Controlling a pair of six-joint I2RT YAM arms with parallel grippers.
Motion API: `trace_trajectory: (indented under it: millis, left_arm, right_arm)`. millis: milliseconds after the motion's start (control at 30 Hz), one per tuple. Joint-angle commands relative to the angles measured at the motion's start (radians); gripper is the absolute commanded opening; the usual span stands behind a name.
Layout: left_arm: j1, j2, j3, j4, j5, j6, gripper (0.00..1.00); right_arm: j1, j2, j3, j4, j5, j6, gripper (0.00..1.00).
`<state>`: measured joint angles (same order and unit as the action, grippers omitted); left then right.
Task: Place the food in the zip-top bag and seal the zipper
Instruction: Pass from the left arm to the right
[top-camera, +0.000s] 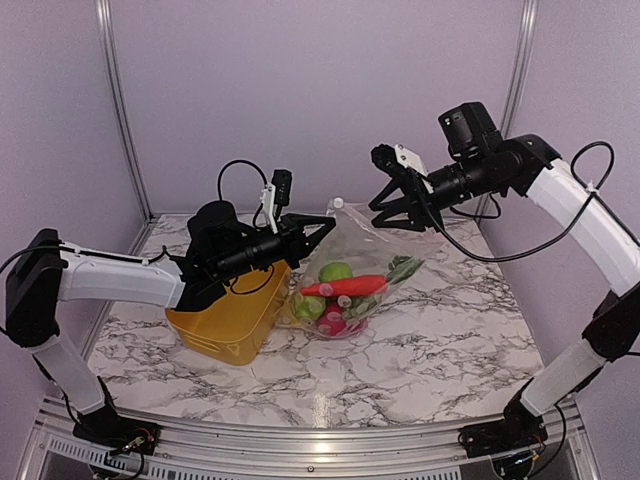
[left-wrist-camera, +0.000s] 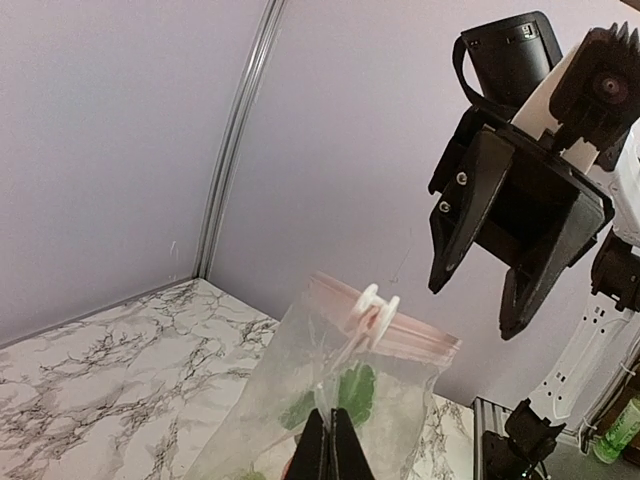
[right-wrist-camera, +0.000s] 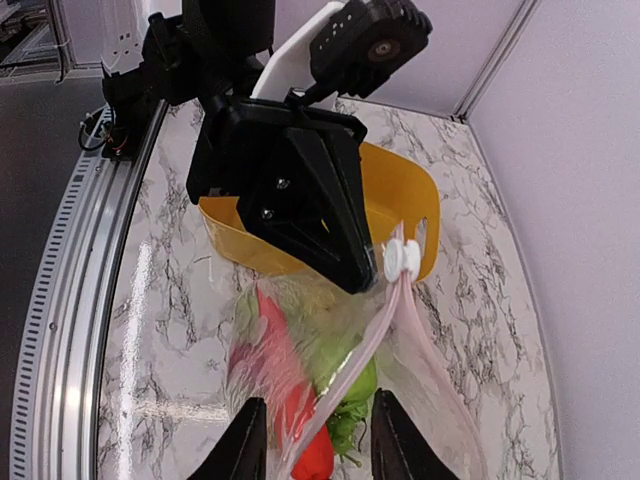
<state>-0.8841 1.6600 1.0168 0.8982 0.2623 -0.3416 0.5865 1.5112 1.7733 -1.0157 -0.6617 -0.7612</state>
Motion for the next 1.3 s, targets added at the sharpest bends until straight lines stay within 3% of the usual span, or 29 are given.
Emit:
trace_trajectory:
  millis: [0,533,867,1267]
  left_arm:
    - [-0.045,-0.053,0.001,-0.033,-0.102,0.086,0.00]
    - [-0.070,-0.098,-0.025,-0.072,-0.085,0.121,0.00]
    - [-0.072,-0.090,-0.011,-0.092,-0.076,0.132,0.00]
    - [-0.072,-0.080,0.006,-0.108,-0.057,0.127,0.00]
  right_arm:
    - [0.071,0.067,0.083,0.081,0.027,0.092,0.35]
    - [0.084,0.118,0.110,0.107,-0.006,0.080,0.32]
    - [0.090,0.140,0.127,0.091,-0.017,0.075,0.14]
    - [0.101,0.140,0.129,0.100,-0.012,0.088,0.10]
